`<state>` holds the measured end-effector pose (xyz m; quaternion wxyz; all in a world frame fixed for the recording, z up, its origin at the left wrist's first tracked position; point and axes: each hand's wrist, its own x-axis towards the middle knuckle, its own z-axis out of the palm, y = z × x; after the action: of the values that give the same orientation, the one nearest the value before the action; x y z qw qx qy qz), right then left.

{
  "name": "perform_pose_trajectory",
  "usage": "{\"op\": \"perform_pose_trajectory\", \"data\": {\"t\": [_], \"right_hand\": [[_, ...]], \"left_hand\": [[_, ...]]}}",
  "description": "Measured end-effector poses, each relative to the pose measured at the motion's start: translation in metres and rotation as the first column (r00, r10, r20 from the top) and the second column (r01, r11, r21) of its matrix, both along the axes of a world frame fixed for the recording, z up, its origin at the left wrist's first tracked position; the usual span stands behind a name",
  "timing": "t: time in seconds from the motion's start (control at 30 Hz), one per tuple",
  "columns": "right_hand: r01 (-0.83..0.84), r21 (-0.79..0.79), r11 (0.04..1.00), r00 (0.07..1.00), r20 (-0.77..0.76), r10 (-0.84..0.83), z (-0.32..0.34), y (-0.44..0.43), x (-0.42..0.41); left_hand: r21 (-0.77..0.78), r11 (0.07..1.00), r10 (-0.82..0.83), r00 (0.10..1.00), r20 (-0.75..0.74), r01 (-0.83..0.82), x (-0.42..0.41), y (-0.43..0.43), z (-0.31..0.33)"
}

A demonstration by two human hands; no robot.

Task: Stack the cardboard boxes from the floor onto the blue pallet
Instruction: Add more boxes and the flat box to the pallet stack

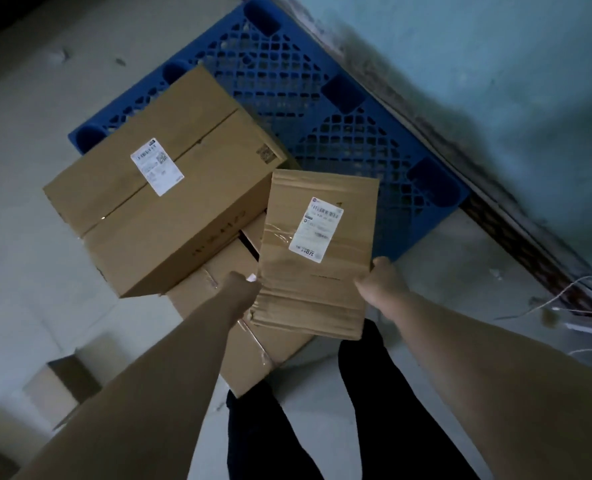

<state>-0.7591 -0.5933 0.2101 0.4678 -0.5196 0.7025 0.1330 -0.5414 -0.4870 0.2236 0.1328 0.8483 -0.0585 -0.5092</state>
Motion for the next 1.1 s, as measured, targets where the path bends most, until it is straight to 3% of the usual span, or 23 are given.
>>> {"op": "perform_pose_trajectory", "data": {"t": [0.1,0.37,0.53,0.73,0.97,1.1], "right_hand": [[0.02,0.04,0.999,1.0,0.02,-0.021,-0.029,-0.023,-0.006],[0.088,0.123,0.988,0.985,0.137,-0.104,-0.079,-0.033,-0.01],[0.13,0.079,0.988,0.967,0.209,-0.144,-0.075,-0.02,-0.031],[0.028,0.038,0.999,0.968,0.249,-0.037,-0.056,-0.022,-0.039],[-0.125,-0.011,0.992,0.963,0.238,0.124,-0.065,-0.069,0.02],[-0.144,-0.08,0.986,0.979,0.137,0.154,-0.079,-0.08,0.033]], "left_hand": [[0.055,0.998,0.007,0.997,0.077,-0.011,-0.008,-0.021,-0.032],[-0.03,0.997,0.078,0.995,0.067,-0.076,-0.027,-0.035,-0.078],[-0.002,0.982,0.19,0.981,-0.034,-0.19,-0.063,-0.012,-0.071],[0.087,0.926,0.378,0.912,-0.161,-0.368,-0.111,0.023,-0.062],[0.055,0.889,0.457,0.889,-0.044,-0.454,-0.097,0.001,-0.072],[0.039,0.868,0.496,0.868,-0.024,-0.495,-0.095,-0.019,-0.073]]}}
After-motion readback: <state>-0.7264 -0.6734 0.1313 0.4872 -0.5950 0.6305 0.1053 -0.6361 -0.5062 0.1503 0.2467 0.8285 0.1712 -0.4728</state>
